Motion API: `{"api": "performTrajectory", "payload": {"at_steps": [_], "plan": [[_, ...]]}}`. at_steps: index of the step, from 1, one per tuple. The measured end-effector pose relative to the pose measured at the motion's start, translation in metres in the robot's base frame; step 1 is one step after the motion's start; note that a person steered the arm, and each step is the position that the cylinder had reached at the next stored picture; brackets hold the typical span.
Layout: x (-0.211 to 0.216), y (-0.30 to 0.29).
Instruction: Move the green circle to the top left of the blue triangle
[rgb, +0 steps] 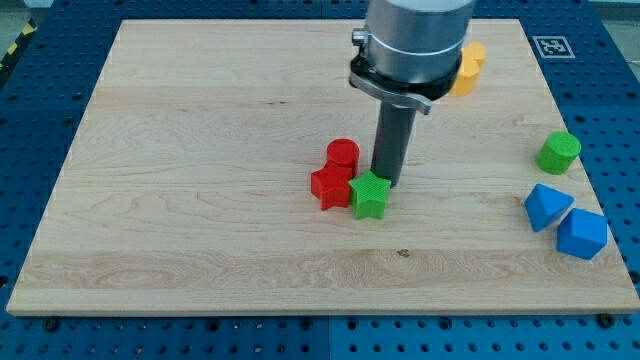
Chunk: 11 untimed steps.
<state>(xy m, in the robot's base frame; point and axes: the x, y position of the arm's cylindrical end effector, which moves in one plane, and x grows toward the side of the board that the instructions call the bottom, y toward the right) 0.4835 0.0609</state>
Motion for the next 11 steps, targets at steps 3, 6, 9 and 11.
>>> {"api": "performTrajectory", "payload": {"at_steps": [3, 6, 9, 11], "plan": [[-0.012, 0.071], [-0.058, 0.11], [-0.069, 0.129], [-0.069, 0.141]]}}
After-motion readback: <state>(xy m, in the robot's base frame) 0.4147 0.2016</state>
